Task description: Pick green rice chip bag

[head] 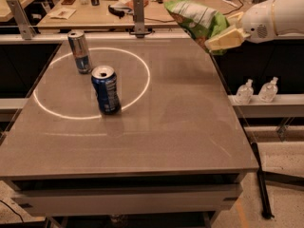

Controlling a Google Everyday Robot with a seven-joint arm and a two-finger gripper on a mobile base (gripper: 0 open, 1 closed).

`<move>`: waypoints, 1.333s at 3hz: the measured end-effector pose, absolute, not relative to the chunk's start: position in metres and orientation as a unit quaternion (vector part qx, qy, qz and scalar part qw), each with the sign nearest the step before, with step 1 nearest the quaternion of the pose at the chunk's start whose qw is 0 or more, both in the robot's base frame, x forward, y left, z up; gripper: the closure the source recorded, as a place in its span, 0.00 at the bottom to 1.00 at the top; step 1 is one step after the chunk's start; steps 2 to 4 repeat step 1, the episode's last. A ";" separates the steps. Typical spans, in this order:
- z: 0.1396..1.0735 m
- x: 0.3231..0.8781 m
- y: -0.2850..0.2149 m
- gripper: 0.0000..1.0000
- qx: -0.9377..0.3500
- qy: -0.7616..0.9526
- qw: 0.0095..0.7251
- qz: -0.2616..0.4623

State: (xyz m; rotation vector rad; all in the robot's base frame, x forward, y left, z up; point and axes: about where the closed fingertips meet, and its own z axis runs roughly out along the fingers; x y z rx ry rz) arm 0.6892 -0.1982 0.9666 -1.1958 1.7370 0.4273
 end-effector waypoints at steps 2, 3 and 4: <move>0.970 0.687 -0.196 1.00 -0.490 0.707 0.478 0.178; 0.970 0.687 -0.196 1.00 -0.490 0.707 0.478 0.178; 0.970 0.687 -0.196 1.00 -0.490 0.707 0.478 0.178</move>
Offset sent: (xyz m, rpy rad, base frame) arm 0.0000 0.0000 0.0000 0.0000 0.0000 0.0000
